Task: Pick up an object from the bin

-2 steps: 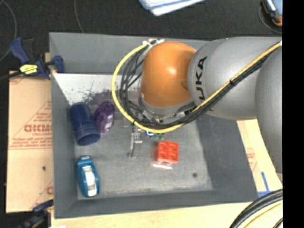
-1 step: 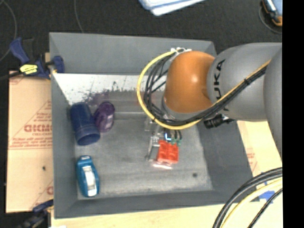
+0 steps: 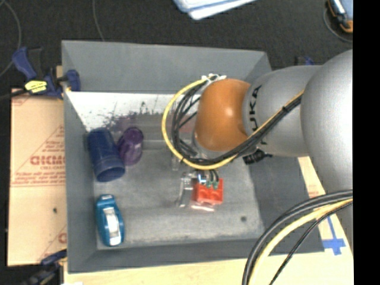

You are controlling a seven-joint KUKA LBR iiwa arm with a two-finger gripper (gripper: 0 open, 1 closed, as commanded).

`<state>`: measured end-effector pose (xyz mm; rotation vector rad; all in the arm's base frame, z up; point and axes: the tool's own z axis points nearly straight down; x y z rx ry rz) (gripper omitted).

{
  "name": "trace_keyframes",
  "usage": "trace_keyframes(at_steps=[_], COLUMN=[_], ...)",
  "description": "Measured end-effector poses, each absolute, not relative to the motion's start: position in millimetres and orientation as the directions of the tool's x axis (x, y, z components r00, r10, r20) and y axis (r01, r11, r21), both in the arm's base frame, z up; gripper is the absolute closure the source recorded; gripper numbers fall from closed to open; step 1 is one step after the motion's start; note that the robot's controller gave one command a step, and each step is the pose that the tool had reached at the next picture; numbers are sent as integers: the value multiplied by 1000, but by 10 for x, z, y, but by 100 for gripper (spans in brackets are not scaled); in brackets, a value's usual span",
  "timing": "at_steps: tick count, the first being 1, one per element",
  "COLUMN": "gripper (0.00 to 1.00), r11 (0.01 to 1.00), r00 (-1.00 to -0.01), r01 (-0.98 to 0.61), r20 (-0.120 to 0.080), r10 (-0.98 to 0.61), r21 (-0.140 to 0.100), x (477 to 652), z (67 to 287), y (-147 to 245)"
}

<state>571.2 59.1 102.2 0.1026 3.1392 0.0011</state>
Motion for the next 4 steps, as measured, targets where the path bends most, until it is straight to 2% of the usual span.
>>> trace_keyframes(at_steps=[1, 2, 3, 4], gripper=[0, 0, 0, 0], r11=[997, 995, 986, 997], r00=[-997, -995, -986, -997], r01=[-78, -96, -167, -83], r20=[-2, -4, -15, 0], r10=[-78, -96, -167, -83], r21=[0, -1, -3, 1], x=[5865, 5877, 6329, 5935], z=[1369, 1408, 2162, 1160], y=[-214, -339, -28, -116])
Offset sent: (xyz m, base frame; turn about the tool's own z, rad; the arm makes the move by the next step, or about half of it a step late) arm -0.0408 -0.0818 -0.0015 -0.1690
